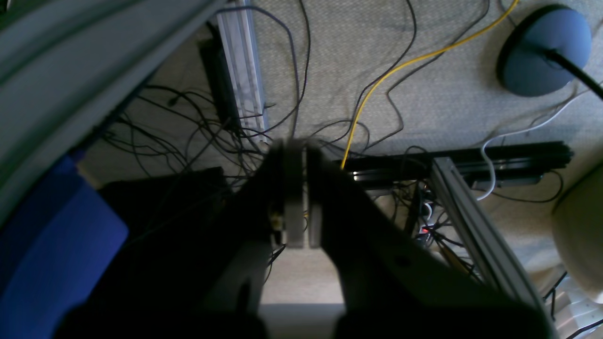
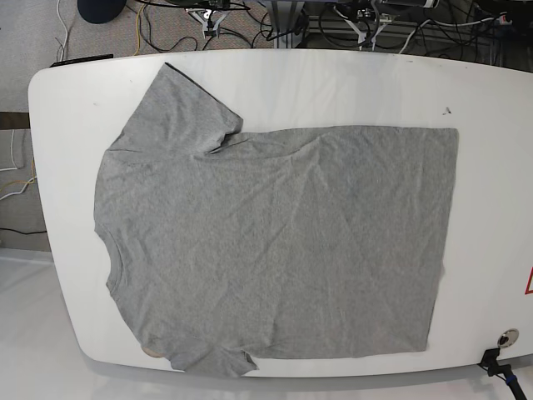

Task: Fold the T-shirt properly

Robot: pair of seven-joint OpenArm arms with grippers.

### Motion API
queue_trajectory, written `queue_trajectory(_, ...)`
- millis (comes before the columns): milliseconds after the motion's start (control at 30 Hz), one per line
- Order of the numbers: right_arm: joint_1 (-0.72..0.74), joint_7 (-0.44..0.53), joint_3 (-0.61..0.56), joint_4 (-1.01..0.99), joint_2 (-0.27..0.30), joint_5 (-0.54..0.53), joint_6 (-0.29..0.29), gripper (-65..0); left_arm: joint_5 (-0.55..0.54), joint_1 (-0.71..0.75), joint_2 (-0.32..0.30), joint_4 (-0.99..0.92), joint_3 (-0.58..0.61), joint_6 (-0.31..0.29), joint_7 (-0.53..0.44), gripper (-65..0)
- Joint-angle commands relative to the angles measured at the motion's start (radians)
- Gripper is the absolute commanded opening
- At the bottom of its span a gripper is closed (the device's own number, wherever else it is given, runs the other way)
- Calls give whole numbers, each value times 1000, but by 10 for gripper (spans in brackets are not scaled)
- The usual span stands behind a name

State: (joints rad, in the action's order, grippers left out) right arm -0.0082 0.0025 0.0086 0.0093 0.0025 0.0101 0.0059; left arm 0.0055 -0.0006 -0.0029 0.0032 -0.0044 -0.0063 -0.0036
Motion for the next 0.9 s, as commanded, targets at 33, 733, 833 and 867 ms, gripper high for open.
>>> queue_trajectory(33,5,8,-2,20,0,-6,-3,-650,1,-2,0,9,7,1,-28,-650)
queue_trajectory(733,-31,37,-4,37,13,-1,-5,-650,2,-1,-7,1,10,4,-51,-650)
queue_trajectory(833,-37,43,-3,35,13,-1,-6,-650,6,3,-7,4,10,1,-50,-650)
queue_trajectory(867,-38,41,-6,37,12,-5,-4,-650,4,3,-7,1,10,2,-56,-650)
